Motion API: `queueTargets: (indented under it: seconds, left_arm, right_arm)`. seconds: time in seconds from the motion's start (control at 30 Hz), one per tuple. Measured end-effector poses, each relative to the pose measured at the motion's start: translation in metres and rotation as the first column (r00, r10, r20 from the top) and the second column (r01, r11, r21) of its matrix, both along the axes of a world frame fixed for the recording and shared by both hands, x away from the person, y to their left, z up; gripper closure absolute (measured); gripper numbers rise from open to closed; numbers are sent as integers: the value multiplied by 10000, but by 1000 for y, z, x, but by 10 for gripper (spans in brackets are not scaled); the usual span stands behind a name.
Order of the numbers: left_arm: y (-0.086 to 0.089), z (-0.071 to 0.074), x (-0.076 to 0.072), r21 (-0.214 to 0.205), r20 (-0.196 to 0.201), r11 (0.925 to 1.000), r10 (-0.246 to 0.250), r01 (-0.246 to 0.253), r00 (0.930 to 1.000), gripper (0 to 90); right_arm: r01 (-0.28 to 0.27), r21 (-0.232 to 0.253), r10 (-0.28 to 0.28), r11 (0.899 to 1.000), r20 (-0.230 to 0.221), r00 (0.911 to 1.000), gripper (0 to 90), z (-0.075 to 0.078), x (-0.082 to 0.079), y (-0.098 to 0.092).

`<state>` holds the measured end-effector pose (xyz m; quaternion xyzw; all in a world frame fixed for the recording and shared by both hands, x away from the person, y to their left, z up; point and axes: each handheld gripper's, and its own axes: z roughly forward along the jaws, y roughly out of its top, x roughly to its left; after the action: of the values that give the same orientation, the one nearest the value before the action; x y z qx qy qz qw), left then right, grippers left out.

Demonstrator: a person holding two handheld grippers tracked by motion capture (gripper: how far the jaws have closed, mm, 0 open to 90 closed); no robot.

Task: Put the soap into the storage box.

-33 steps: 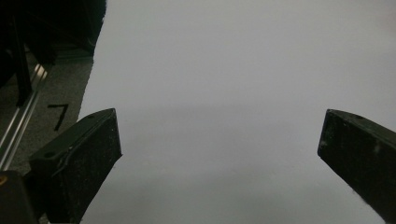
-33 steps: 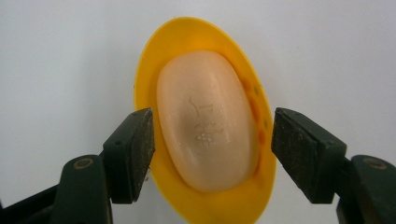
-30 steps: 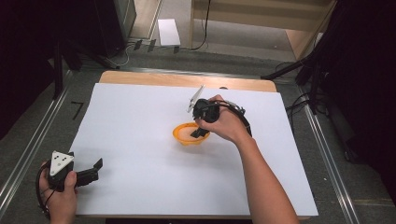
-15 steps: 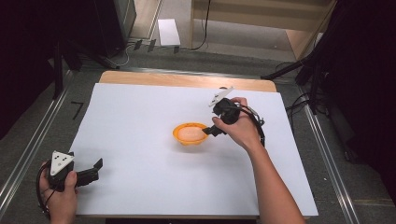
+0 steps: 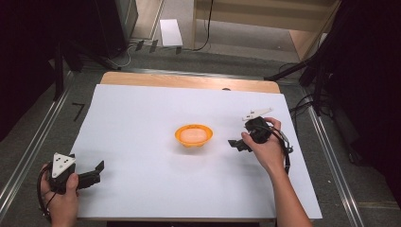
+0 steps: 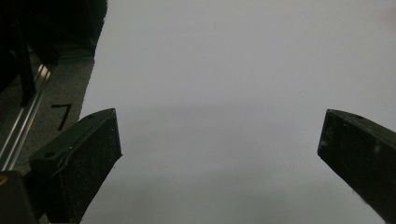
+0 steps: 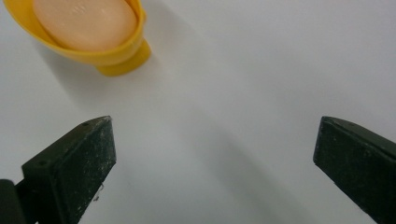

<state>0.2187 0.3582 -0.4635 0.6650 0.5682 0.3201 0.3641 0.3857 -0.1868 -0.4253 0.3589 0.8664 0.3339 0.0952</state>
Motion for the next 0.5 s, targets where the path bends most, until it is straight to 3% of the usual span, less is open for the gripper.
queueTargets:
  seconds: [0.27,0.5]
  left_arm:
    - [0,0,0,15,-6,10000,24,-24,10000,0]
    - [0,0,0,41,-9,10000,30,-30,10000,0]
  right_arm:
    - [892,479,-899,9949,124,9959,0,-16,-26,-37]
    - [1446,638,-1456,9874,112,9893,0,-30,-45,-57]
